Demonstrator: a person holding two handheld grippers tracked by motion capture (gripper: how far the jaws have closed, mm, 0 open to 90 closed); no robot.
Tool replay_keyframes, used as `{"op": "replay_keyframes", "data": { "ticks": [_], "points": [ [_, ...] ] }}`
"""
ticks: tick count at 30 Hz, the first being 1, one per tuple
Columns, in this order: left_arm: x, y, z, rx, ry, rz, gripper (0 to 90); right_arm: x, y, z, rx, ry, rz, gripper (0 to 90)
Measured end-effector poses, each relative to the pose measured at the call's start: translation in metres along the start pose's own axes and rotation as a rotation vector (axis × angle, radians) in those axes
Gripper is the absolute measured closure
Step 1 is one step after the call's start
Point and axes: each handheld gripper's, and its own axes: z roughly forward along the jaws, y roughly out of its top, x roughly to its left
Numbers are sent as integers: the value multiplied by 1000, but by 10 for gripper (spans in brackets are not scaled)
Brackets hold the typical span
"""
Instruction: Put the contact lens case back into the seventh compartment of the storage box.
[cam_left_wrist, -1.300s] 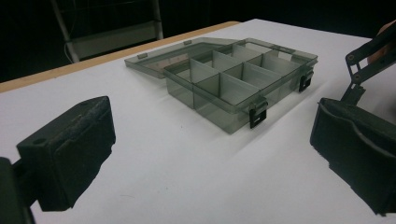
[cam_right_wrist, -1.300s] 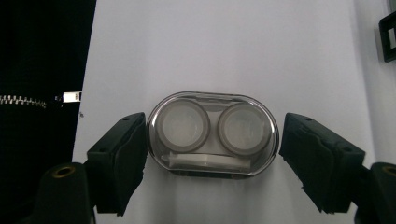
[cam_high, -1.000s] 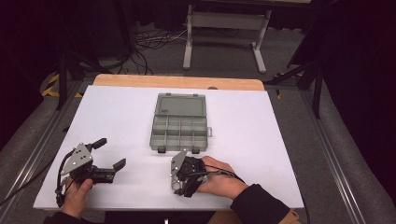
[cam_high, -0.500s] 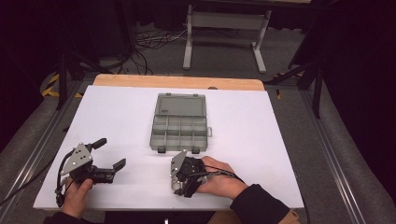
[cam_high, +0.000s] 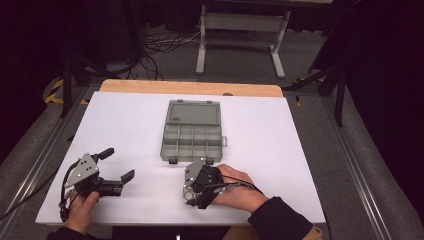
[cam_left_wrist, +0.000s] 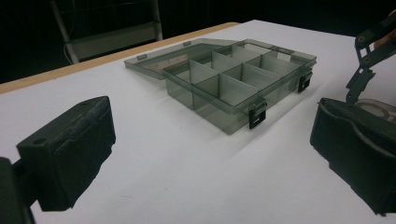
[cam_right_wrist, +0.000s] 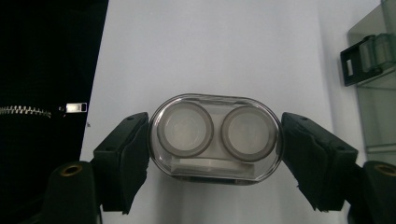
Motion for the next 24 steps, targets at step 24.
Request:
{"op": "replay_keyframes", "data": {
  "ticks": [24],
  "points": [
    [0,0,0,0,-1,-2,9,-4,-2,-24,-117,-69,-1,267]
  ]
}}
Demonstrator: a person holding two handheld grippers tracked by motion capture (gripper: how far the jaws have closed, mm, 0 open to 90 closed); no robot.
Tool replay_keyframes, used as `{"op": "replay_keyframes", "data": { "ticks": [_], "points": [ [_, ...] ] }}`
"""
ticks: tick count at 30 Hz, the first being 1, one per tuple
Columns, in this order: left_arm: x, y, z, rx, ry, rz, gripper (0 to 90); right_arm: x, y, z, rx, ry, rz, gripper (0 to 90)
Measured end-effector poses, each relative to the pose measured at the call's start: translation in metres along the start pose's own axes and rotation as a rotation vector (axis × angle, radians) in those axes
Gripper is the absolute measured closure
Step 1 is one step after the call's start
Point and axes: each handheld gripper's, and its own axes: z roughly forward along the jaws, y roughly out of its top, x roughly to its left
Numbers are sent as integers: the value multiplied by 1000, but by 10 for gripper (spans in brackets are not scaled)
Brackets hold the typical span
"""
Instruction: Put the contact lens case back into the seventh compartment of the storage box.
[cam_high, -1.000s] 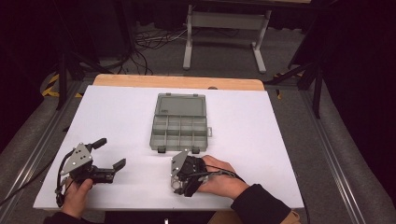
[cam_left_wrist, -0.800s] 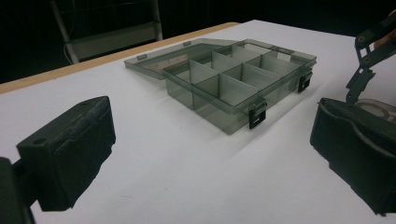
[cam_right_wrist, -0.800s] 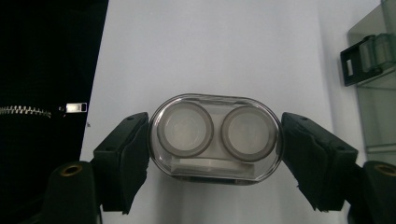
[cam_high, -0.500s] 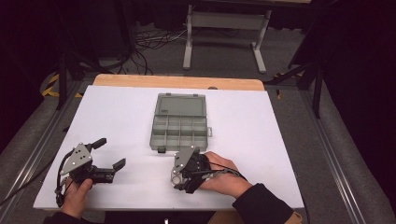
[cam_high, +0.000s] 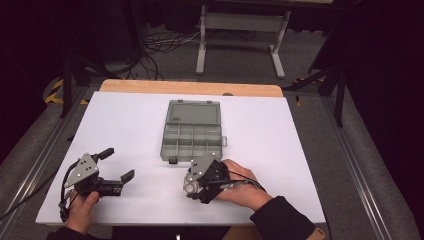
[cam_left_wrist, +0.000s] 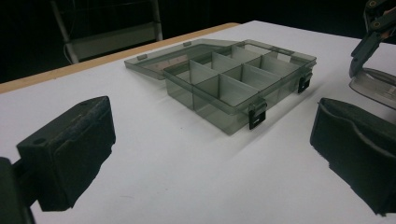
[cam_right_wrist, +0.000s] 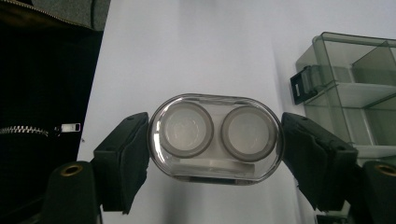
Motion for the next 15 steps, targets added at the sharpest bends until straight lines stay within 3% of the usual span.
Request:
{"op": "replay_keyframes", "data": {
  "ticks": [15],
  "points": [
    [0,0,0,4,1,2,9,-8,3,-15,-8,-53,-11,268]
  ]
}}
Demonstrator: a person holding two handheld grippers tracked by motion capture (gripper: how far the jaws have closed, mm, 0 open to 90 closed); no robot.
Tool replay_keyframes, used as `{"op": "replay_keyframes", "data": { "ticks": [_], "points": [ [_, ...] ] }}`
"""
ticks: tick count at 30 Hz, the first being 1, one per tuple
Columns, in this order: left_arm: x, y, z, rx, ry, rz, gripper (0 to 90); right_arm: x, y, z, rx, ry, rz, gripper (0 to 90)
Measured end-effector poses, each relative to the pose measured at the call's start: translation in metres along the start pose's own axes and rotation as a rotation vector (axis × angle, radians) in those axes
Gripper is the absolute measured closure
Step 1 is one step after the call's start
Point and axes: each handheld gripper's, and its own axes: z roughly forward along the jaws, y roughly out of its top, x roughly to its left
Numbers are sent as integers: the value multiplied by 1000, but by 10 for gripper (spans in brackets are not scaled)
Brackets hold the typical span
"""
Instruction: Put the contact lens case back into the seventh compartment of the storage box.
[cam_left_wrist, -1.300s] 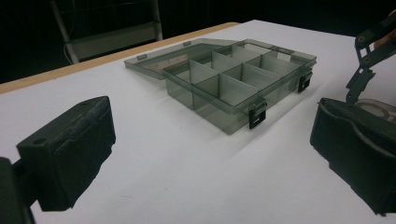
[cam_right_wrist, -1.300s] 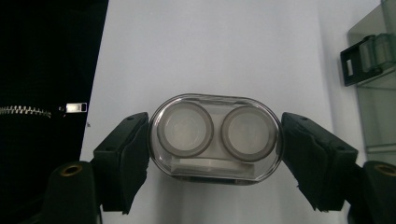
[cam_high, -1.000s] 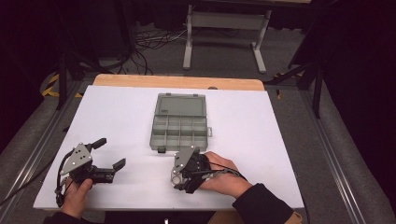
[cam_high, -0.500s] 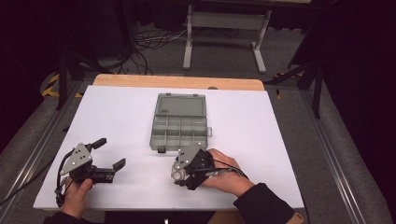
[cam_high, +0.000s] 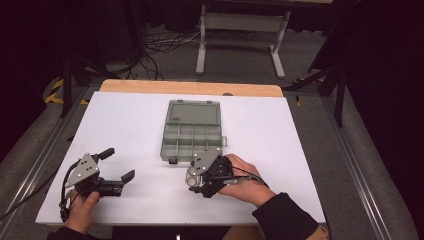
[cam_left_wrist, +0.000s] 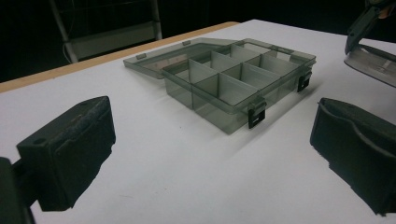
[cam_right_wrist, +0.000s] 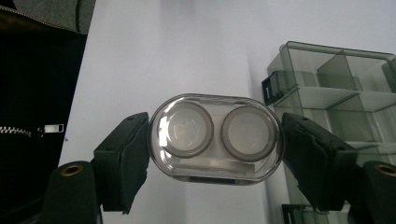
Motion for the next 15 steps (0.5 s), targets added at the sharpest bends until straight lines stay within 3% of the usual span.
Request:
{"op": "replay_keyframes", "data": {
  "ticks": [15],
  "points": [
    [0,0,0,0,0,1,9,-18,6,-13,9,-55,-1,267]
  ]
}}
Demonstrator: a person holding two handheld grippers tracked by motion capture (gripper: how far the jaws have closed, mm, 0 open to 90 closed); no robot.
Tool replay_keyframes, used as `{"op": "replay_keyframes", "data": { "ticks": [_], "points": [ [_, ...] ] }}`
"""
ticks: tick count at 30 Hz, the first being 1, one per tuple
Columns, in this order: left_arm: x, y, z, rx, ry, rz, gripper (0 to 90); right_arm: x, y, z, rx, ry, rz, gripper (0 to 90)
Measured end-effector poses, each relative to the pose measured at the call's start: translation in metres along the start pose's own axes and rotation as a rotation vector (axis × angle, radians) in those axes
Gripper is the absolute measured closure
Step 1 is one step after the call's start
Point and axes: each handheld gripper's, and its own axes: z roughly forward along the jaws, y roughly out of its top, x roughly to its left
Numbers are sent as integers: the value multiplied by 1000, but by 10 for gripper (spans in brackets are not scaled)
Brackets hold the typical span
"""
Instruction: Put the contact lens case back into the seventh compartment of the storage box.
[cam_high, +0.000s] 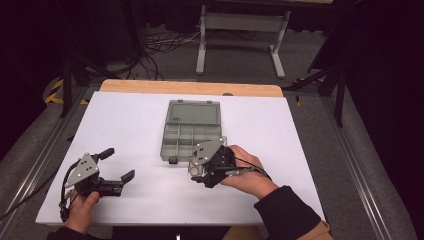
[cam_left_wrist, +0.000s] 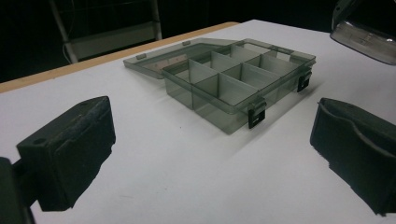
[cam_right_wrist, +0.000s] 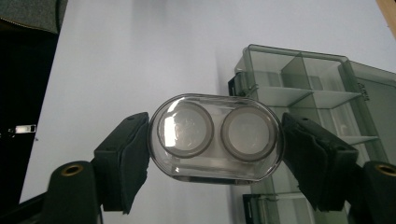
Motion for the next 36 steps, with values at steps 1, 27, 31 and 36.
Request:
{"op": "replay_keyframes", "data": {
  "ticks": [1,27,31,36],
  "points": [
    [0,0,0,0,0,0,9,0,0,0,0,0,0,267],
    [0,0,0,1,0,1,9,-27,6,-7,10,-68,-5,267],
    [0,0,0,1,1,0,9,-32,7,-8,15,-78,-7,267],
    [1,0,0,4,2,-2,9,-38,5,-7,14,-85,-1,268]
  ]
}}
